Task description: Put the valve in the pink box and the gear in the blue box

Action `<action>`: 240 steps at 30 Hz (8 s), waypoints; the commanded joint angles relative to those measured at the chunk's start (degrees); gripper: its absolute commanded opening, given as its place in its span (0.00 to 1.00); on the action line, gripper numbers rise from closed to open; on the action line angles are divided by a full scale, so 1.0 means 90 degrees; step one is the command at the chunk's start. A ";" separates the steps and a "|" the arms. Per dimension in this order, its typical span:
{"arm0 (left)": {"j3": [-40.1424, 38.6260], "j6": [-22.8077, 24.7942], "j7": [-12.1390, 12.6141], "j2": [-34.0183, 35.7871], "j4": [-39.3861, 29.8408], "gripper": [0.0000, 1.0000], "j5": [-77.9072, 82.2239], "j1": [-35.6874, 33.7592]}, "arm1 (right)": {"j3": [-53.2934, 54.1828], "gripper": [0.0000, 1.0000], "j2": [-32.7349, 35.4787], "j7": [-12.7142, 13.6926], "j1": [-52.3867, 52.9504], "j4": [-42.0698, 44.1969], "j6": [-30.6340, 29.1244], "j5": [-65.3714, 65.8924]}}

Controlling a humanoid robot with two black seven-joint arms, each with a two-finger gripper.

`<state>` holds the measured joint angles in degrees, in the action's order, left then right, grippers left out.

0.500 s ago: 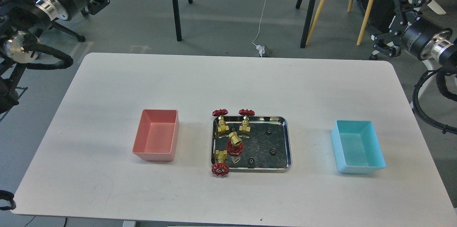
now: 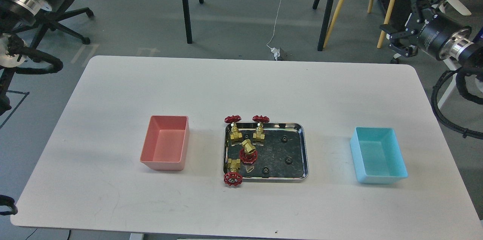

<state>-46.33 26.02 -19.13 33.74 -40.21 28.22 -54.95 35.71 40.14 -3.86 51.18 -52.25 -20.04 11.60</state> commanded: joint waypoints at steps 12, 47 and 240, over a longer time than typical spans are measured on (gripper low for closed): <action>0.0841 0.0220 -0.0287 -0.0390 -0.0628 0.96 0.2213 -0.0047 | 0.0026 0.99 -0.0261 0.0096 0.0700 0.0629 -0.0009 0.0088; 0.5079 -0.6002 -0.0986 -0.2509 0.0034 0.94 0.8261 0.1770 | -0.0775 0.99 -0.0173 0.0292 0.1940 0.1049 -0.0019 0.0137; 0.0235 -0.1426 0.0241 0.0733 0.0533 0.97 0.0097 -0.1297 | -0.8138 0.83 -0.4363 -0.1486 0.2536 0.0609 -0.0884 0.7002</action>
<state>-44.24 13.18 -16.91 40.27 -35.42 29.09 -66.61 -37.07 0.97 -17.29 74.15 -47.51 -28.00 74.59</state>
